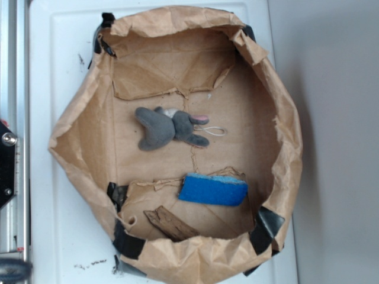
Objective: Grab the gray animal.
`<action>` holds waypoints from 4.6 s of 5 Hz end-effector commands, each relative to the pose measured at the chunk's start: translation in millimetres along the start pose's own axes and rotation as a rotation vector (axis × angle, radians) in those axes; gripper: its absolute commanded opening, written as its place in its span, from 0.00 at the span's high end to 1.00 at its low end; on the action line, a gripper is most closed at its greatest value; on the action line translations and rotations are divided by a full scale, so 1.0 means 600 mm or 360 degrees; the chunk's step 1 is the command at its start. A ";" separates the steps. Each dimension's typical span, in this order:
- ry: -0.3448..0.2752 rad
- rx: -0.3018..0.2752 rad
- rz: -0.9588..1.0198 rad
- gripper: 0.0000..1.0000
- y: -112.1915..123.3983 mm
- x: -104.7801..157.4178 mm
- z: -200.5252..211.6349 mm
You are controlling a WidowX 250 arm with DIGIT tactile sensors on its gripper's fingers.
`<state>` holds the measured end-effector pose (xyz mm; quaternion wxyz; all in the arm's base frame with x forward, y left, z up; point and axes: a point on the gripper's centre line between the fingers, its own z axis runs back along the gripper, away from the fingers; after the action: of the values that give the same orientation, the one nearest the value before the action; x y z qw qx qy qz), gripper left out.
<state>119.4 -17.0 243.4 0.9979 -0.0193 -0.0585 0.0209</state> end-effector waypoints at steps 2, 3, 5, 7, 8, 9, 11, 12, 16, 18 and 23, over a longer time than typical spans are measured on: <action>-0.0034 -0.0036 0.0033 0.00 0.005 0.082 -0.015; -0.0039 -0.0120 0.0017 0.00 0.021 0.162 -0.054; -0.0069 -0.0043 0.0010 0.00 0.075 0.248 -0.179; -0.0069 -0.0043 0.0010 0.00 0.075 0.248 -0.179; -0.0069 -0.0043 0.0010 0.00 0.075 0.248 -0.179; -0.0069 -0.0043 0.0010 0.00 0.075 0.248 -0.179; -0.0161 0.0052 -0.0042 0.00 0.075 0.220 -0.259; -0.0172 0.0081 -0.0054 0.00 0.080 0.218 -0.289; -0.0270 0.0315 0.0048 1.00 0.073 0.227 -0.387; -0.0300 0.0271 0.0071 1.00 0.079 0.222 -0.373; -0.0093 -0.0151 0.0203 1.00 0.115 0.244 -0.133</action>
<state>264.1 44.8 157.3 0.9924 -0.0788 -0.0480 0.0816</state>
